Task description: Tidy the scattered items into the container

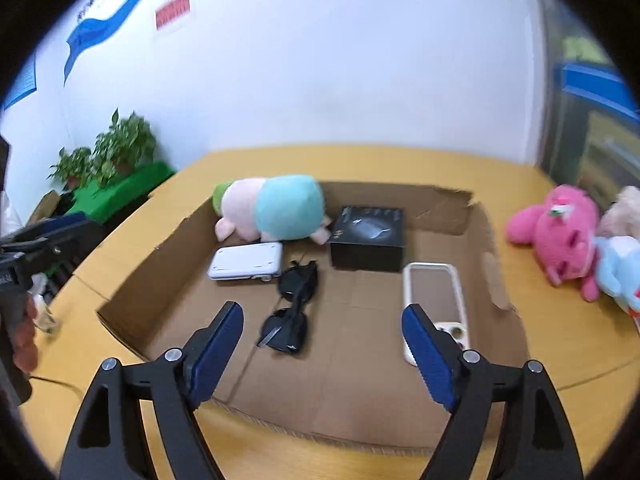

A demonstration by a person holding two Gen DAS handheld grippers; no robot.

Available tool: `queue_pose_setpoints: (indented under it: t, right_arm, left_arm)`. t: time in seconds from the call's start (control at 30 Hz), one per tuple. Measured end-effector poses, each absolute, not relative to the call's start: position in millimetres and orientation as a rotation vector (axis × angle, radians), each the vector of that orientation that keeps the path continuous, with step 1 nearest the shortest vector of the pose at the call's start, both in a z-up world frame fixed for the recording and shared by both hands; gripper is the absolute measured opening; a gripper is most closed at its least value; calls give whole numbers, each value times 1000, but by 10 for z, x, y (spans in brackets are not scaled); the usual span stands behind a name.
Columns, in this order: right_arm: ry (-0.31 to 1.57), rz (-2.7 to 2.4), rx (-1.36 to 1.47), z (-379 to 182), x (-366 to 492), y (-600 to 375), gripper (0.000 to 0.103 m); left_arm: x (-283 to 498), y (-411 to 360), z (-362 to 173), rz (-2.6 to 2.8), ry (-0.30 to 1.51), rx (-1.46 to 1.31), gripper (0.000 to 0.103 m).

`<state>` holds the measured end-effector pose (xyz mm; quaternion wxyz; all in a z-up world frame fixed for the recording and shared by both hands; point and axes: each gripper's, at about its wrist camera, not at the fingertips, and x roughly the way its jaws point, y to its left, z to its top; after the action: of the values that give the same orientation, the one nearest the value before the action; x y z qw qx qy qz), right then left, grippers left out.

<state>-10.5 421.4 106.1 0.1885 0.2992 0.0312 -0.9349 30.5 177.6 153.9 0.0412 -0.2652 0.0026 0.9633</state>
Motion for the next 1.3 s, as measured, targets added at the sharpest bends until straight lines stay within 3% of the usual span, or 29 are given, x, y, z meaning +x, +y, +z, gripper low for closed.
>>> queue_pose_setpoints:
  t: [0.17, 0.3, 0.5, 0.63, 0.73, 1.3]
  right_arm:
    - [167, -2687, 836, 665, 57, 4284, 82]
    - [58, -2754, 759, 556, 109, 4411, 82]
    - [77, -2833, 655, 450, 157, 4485, 86]
    - [62, -2830, 660, 445, 144, 4510, 89]
    - [65, -2849, 691, 425, 82, 4511, 103]
    - [59, -2851, 690, 410, 70, 4519, 103]
  left_arm:
    - [368, 1723, 1009, 3002, -120, -774, 102]
    - [215, 1780, 689, 3022, -139, -886, 102]
    - [255, 2075, 535, 3081, 93, -789, 103]
    - [293, 2081, 536, 3102, 87, -747, 103]
    - [257, 2115, 537, 3133, 93, -767, 103]
    - [218, 2127, 535, 3133, 83, -765, 103]
